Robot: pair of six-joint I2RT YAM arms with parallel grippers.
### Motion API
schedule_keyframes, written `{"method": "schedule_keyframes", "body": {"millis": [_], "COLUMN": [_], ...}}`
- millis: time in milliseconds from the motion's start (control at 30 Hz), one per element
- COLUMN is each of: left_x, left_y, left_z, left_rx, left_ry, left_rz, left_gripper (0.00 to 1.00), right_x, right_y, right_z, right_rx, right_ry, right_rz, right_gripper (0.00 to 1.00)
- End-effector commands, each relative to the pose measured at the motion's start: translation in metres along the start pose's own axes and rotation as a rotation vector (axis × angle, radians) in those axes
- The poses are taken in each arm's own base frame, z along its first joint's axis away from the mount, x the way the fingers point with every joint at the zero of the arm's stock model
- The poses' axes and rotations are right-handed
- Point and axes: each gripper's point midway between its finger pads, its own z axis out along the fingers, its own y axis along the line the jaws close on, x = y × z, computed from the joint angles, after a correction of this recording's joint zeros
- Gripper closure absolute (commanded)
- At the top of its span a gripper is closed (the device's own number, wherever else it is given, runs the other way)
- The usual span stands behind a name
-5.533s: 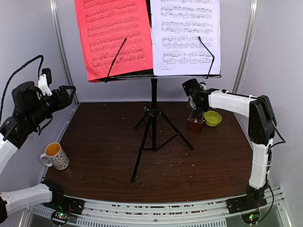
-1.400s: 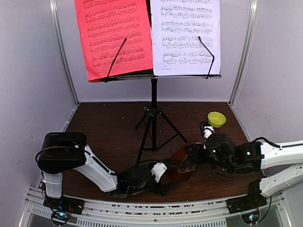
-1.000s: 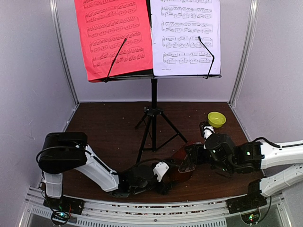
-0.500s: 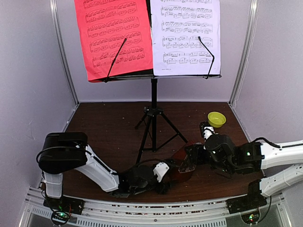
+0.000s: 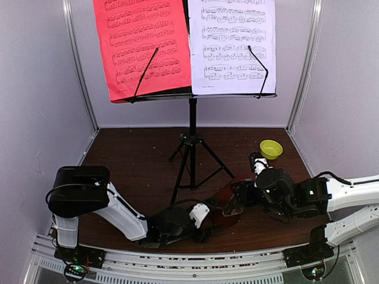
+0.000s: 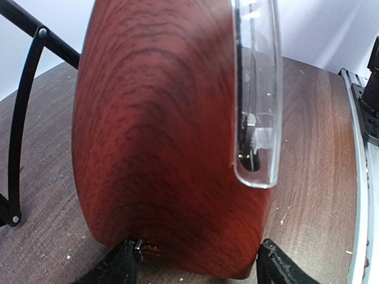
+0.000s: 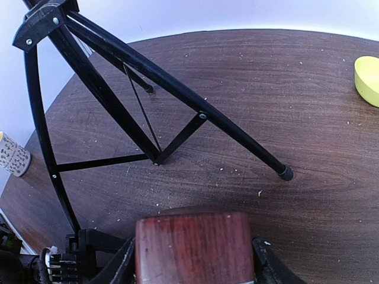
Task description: Set up the instrument practice props
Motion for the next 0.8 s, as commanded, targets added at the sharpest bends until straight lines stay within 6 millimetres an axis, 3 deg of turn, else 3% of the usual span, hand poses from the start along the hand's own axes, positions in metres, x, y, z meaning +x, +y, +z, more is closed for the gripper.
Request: {"method": "schedule_keyframes", "body": {"millis": [0, 167, 300, 500, 767], "left_x": [-0.009, -0.01, -0.014, -0.038, -0.039], "left_y": [0.007, 0.007, 0.009, 0.015, 0.028], "left_z": [-0.004, -0.004, -0.009, -0.032, -0.057], "left_rx": [-0.025, -0.026, -0.035, -0.077, -0.12], "left_ry": [-0.043, -0.044, -0.059, -0.08, -0.094], "left_rz": [-0.025, -0.025, -0.025, 0.019, 0.0], "left_gripper": [0.32, 0.29, 0.19, 0.12, 0.12], "right_x": [-0.045, -0.045, -0.045, -0.044, -0.036], "right_y": [0.023, 0.025, 0.025, 0.032, 0.044], "right_z": [-0.016, -0.017, -0.017, -0.018, -0.013], "right_rx": [-0.061, -0.061, -0.044, -0.048, -0.024], "right_ry": [-0.128, -0.131, -0.131, -0.134, -0.126], "right_rz": [0.1, 0.096, 0.085, 0.081, 0.057], "right_gripper": [1.0, 1.0, 1.0, 0.84, 0.76]}}
